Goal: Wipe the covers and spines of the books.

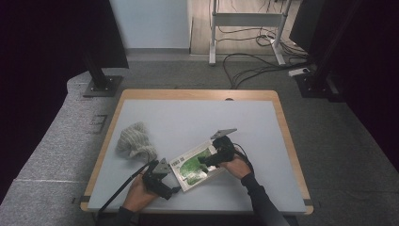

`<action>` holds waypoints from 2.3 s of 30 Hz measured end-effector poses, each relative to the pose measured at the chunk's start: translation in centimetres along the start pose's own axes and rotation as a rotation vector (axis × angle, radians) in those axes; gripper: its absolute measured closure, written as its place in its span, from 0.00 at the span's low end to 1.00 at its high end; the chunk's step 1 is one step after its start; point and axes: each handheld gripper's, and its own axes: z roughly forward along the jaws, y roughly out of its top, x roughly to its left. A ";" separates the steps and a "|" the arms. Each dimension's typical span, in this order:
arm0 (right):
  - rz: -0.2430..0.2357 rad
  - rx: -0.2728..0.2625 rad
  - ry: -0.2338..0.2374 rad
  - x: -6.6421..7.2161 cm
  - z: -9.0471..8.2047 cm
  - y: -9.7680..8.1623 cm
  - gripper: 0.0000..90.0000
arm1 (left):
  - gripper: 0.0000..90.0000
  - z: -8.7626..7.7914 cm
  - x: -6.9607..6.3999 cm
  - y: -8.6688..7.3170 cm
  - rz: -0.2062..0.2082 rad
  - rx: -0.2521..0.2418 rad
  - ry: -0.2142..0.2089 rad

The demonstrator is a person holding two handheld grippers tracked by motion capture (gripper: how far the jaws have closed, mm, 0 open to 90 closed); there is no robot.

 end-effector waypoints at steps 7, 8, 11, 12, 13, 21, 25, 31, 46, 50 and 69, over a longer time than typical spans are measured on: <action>0.035 0.004 0.004 0.2 -0.5 -0.4 0.00 | 0.00 0.0 0.0 0.0 0.000 0.000 0.000; 0.040 0.001 0.004 0.2 -0.5 -0.5 0.00 | 0.00 0.0 0.0 0.0 0.000 0.000 0.000; 0.046 -0.001 0.001 0.4 -0.6 -0.6 0.00 | 0.00 0.0 0.0 0.0 0.000 0.000 0.000; 0.052 -0.005 0.000 0.5 -0.7 -0.6 0.00 | 0.00 0.0 0.0 0.0 0.000 0.000 0.000; 0.049 -0.008 0.000 0.5 -0.8 -0.6 0.00 | 0.00 0.0 0.0 0.0 0.000 0.000 0.000; 0.049 -0.034 0.001 1.0 -1.7 -0.7 0.00 | 0.00 0.0 0.0 0.0 0.001 0.000 0.000; 0.040 -0.047 0.006 1.3 -2.3 -0.6 0.00 | 0.00 0.0 0.0 0.0 -0.001 -0.001 0.001; 0.034 -0.025 0.130 2.1 -2.5 -0.6 0.07 | 0.00 0.0 0.0 0.0 0.002 0.001 0.001; -0.144 0.147 0.081 0.8 -2.2 0.5 0.15 | 0.00 0.0 0.0 0.0 0.003 0.001 0.003; -0.177 0.178 0.090 0.7 -2.2 0.9 0.18 | 0.00 0.0 -0.1 0.0 0.001 0.002 0.006; -0.241 0.167 0.141 1.7 -3.4 1.2 0.38 | 0.00 -0.7 -0.1 0.1 -0.078 0.023 -0.011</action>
